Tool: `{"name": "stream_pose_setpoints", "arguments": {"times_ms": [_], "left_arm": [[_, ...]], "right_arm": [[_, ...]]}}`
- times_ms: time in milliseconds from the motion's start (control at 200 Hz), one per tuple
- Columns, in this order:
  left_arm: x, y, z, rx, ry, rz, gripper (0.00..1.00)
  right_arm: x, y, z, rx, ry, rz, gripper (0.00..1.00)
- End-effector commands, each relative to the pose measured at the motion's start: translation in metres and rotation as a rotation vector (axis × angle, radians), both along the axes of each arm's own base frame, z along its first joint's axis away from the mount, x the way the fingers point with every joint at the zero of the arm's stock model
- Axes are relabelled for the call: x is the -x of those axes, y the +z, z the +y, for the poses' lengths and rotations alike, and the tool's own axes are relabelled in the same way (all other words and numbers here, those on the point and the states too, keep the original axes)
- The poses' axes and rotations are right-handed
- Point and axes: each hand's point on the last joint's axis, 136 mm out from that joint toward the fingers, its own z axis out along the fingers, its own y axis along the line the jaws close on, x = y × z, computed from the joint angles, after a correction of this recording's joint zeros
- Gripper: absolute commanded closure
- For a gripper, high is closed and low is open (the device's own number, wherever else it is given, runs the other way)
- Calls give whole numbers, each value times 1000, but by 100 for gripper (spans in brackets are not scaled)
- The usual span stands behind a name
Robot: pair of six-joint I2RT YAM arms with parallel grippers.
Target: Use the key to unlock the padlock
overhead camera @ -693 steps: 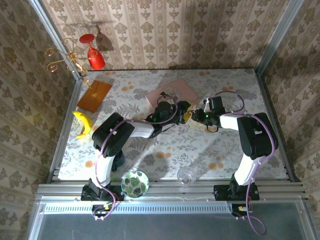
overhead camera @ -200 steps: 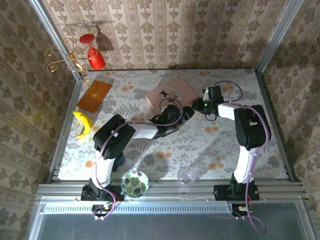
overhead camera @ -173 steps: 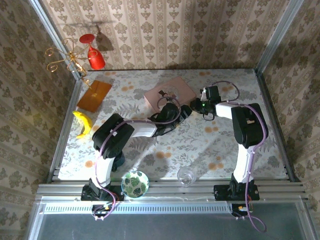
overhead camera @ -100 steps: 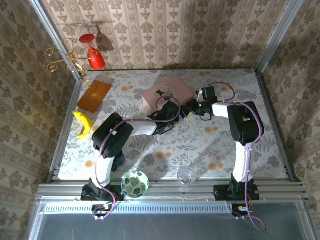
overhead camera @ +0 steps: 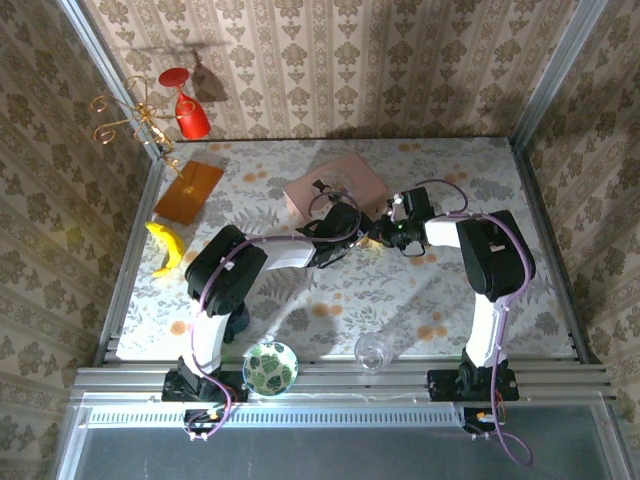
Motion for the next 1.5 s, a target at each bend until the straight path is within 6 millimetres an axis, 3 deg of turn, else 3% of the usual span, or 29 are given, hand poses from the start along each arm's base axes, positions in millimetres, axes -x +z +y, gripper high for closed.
{"name": "stream_pose_setpoints", "arguments": {"times_ms": [0, 210, 505, 615, 905, 1050, 1196, 1256, 1371, 1496], "left_arm": [[34, -96, 63, -259, 88, 247, 22], [29, -88, 46, -299, 3, 203, 22], [32, -91, 47, -500, -73, 218, 29], [33, -92, 48, -570, -95, 214, 36], [27, -81, 38, -662, -179, 176, 38], [24, -76, 35, -691, -206, 152, 48], [23, -74, 30, -697, -223, 141, 50], [23, -74, 27, -697, -232, 137, 57], [21, -72, 25, -702, -240, 131, 56], [17, -70, 24, -713, -259, 117, 48]], "right_arm": [[22, 2, 2, -27, 13, 60, 86], [25, 7, -34, 133, -84, 31, 85], [30, 28, -67, 201, -178, -37, 84], [31, 34, -70, 208, -187, -58, 84], [35, 46, -72, 207, -195, -98, 83], [35, 48, -73, 207, -200, -106, 84], [37, 52, -73, 205, -204, -117, 83], [37, 54, -74, 205, -207, -122, 83], [41, 54, -75, 210, -208, -127, 83], [44, 55, -77, 213, -212, -133, 83]]}}
